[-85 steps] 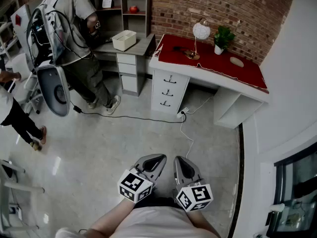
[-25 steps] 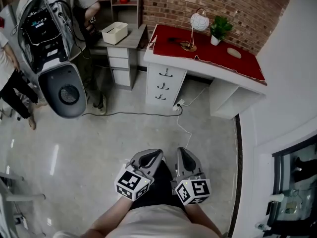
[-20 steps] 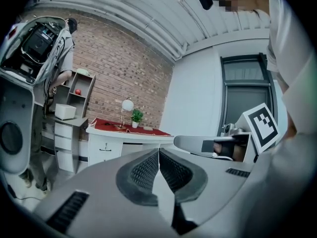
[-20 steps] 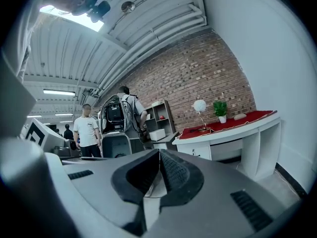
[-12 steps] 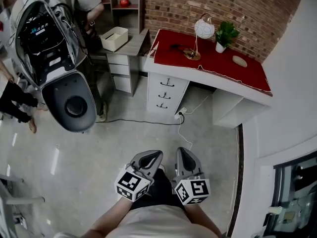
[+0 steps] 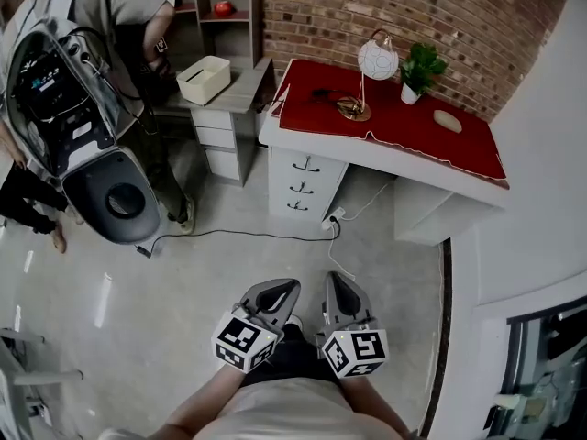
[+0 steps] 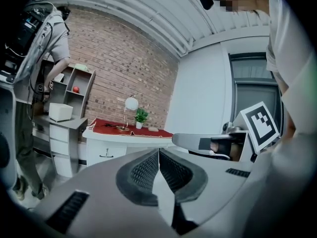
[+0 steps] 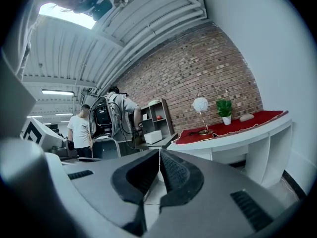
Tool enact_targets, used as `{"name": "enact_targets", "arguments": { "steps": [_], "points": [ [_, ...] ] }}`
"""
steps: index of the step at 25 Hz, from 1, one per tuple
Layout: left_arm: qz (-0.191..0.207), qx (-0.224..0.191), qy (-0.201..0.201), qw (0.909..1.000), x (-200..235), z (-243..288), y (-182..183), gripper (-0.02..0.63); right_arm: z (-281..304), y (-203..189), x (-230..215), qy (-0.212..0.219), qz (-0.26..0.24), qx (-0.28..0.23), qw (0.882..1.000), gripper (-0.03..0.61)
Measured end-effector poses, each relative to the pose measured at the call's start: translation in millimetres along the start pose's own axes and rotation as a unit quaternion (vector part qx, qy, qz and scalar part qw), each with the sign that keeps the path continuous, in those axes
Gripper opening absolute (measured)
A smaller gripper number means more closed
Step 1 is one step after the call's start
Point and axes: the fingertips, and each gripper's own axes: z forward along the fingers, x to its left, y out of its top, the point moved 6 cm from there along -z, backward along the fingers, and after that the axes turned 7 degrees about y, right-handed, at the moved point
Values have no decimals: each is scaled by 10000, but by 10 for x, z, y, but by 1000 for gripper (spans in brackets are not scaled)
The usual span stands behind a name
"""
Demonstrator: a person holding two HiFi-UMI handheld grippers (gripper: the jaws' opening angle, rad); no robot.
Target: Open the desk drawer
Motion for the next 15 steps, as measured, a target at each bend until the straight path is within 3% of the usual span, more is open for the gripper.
{"name": "enact_targets", "arguments": {
  "steps": [15],
  "points": [
    [41,-40,180,9998,293,715,160,12,573,182,-572,193,-98,-93,9997,18]
  ]
}}
